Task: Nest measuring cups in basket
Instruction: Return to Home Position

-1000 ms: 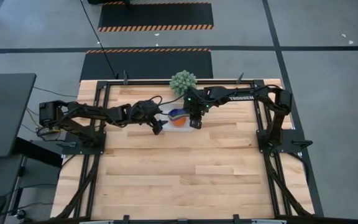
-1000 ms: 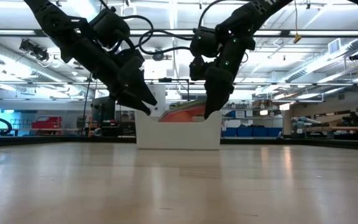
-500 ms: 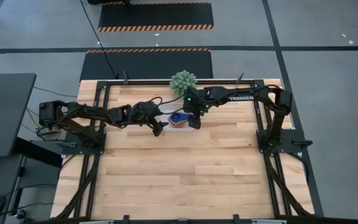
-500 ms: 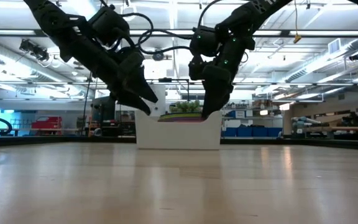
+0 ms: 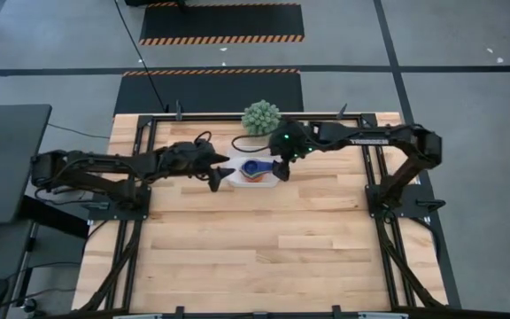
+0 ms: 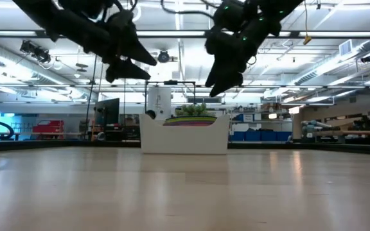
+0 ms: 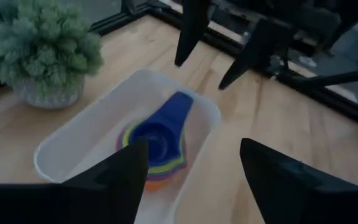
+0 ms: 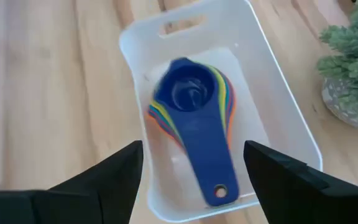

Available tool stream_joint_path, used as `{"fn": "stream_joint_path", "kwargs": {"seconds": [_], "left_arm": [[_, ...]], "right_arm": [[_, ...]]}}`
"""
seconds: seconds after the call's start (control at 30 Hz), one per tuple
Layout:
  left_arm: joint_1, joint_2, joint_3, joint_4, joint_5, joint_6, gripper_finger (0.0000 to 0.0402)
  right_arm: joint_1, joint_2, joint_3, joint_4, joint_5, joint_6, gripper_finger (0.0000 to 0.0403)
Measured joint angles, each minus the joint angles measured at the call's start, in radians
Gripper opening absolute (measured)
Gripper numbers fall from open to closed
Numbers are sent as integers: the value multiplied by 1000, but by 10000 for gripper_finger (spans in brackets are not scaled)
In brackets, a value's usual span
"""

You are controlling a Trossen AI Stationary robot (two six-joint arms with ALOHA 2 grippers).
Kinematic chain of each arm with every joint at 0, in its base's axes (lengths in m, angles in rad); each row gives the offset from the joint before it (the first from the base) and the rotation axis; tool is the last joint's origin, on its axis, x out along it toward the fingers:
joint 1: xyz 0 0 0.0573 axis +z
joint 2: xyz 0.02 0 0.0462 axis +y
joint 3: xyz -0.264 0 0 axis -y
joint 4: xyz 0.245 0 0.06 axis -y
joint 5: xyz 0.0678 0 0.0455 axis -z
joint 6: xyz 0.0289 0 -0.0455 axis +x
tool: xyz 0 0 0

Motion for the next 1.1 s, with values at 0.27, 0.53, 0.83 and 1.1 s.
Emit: {"fn": "stream_joint_path", "kwargs": {"seconds": [0.27, 0.53, 0.83, 1.1], "left_arm": [[-70, -126, -2, -141, -68, -68, 217], [-174, -273, -2, -218, -139, -90, 169], [-225, -442, -2, -324, -165, -34, 135], [-174, -538, -6, -339, -172, -13, 93]], "right_arm": [[19, -175, -236, 234, 0, 144, 284], [64, -371, -477, 556, 55, 375, 278], [140, -588, -656, 659, 211, 494, 271], [121, -740, -864, 899, 117, 587, 250]]}}
